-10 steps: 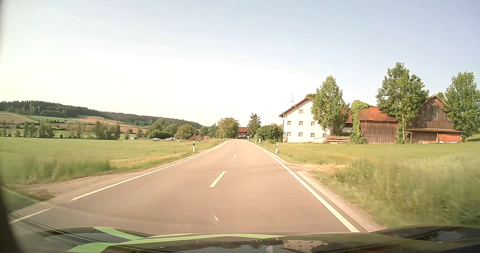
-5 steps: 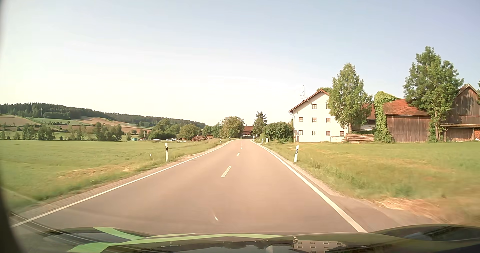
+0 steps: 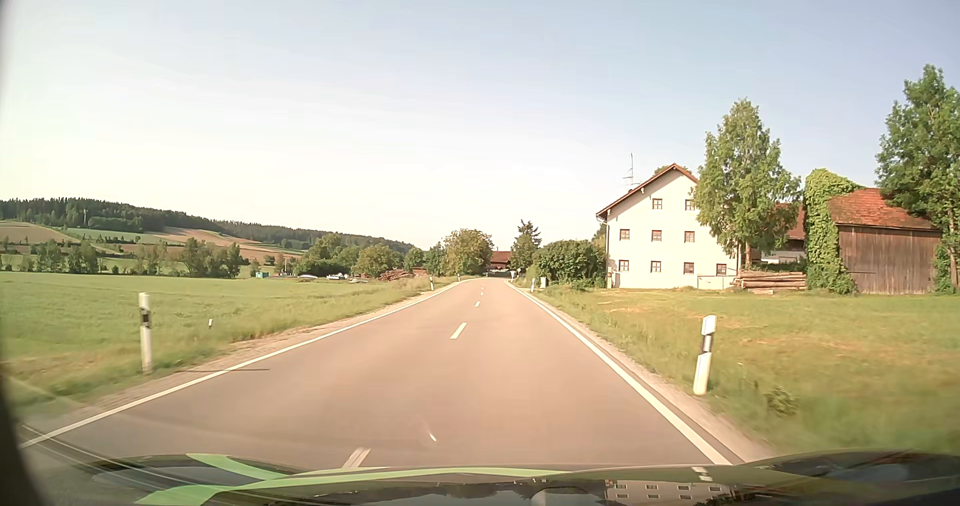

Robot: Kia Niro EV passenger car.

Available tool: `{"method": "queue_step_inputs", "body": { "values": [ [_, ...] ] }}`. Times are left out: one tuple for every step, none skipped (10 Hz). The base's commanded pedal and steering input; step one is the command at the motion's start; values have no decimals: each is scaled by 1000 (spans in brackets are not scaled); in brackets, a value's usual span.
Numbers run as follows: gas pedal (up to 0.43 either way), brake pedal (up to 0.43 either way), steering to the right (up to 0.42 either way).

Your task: Follow the waypoints while adhering to traffic rules and regulations

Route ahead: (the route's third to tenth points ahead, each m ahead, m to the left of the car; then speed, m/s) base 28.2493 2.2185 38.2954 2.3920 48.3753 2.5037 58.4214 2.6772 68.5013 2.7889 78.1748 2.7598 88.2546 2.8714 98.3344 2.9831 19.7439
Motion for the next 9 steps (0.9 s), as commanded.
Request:
{"method": "queue_step_inputs", "body": {
  "values": [
    [110,0,-6],
    [87,0,-6],
    [79,0,-6],
    [67,0,-6],
    [59,0,-6],
    [47,0,-6],
    [0,0,-6],
    [0,0,-6],
    [0,0,-6]
  ]
}}
